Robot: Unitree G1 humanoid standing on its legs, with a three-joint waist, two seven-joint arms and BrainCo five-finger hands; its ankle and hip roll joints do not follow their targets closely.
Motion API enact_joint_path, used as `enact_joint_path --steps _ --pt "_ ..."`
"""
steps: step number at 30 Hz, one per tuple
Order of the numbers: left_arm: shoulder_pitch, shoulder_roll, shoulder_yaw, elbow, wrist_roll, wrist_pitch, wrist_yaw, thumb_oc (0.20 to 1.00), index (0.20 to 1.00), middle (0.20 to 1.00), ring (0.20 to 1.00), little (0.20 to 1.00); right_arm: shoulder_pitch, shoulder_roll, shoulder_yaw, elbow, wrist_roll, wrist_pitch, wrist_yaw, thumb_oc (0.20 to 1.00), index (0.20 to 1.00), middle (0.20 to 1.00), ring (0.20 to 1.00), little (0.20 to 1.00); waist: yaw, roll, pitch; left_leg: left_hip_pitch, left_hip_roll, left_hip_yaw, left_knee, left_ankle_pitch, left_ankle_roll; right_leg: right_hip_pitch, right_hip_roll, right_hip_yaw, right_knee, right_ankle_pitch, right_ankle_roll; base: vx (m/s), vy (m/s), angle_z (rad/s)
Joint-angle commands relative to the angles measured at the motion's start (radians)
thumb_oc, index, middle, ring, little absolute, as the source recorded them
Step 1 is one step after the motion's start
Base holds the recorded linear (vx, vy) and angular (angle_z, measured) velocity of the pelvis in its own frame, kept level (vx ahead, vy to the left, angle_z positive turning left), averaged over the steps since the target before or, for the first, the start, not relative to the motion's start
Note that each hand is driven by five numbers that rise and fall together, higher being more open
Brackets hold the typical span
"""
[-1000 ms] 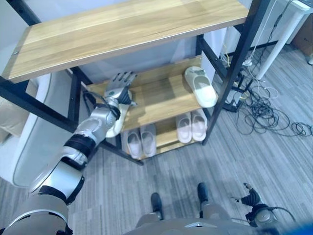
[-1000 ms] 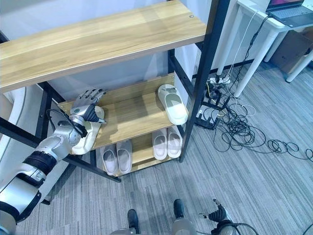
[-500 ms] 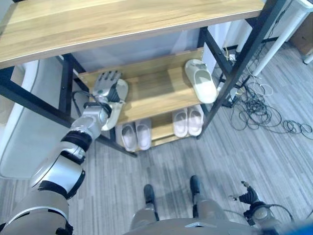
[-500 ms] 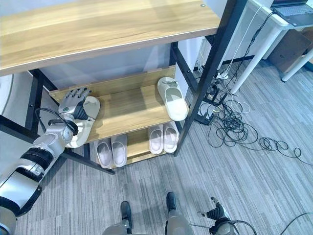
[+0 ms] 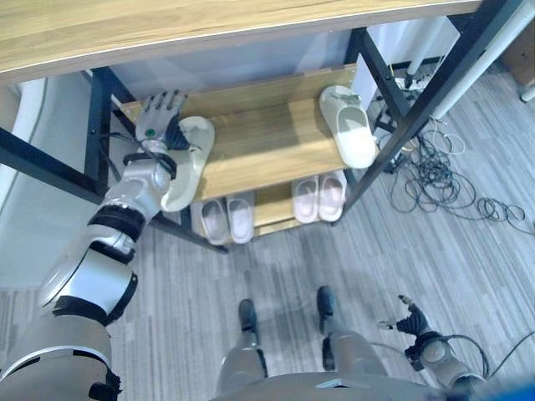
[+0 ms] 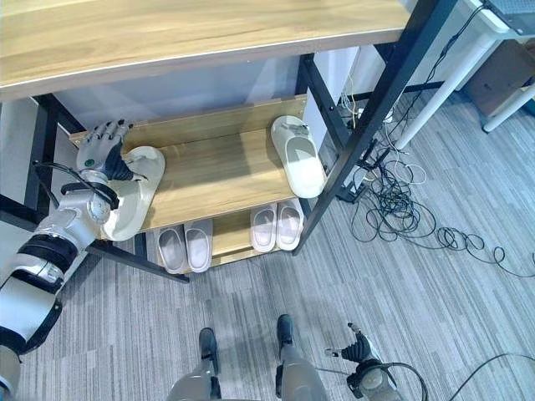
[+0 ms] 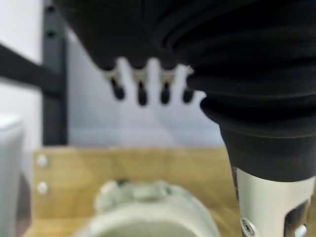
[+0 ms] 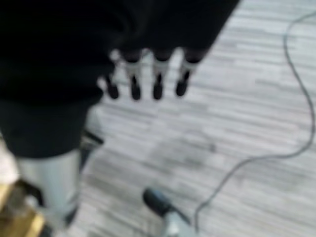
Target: Arrange the slippers neatly on the shoe rack.
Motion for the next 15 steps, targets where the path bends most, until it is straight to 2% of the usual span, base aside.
enact_joint_path --steps 1,6,15 --pt "-0.091 0.041 0.066 0.018 -0.078 -0.034 0.031 1.0 1.0 1.0 1.0 1.0 -0.025 -0.04 0.008 -0.011 0.009 -0.009 -0.021 1.0 1.0 1.0 1.0 1.0 0.019 0.044 0.047 -0.052 -0.013 -0.06 0.014 -0.009 0.001 -0.051 -0.034 -0.012 0.111 -0.116 0.074 0.0 0.0 0.0" --pt "-0.053 0.051 0.089 -0.015 -0.106 -0.05 0.019 1.0 1.0 1.0 1.0 1.0 -0.018 -0.042 -0.004 -0.003 0.016 -0.007 -0.02 1.0 1.0 1.0 1.0 1.0 0.023 0.049 0.055 -0.05 -0.015 -0.062 0.014 -0.01 0.002 -0.05 -0.037 -0.016 0.117 -0.12 0.072 0.0 0.0 0.0" --pt "-0.065 0.035 0.07 0.096 -0.137 -0.052 -0.003 1.0 1.0 1.0 1.0 1.0 -0.025 -0.04 0.006 0.015 0.03 -0.008 -0.006 1.0 1.0 1.0 1.0 1.0 0.023 0.056 0.062 -0.057 -0.019 -0.065 0.014 -0.011 0.003 -0.055 -0.038 -0.022 0.116 -0.116 0.075 0.0 0.0 0.0"
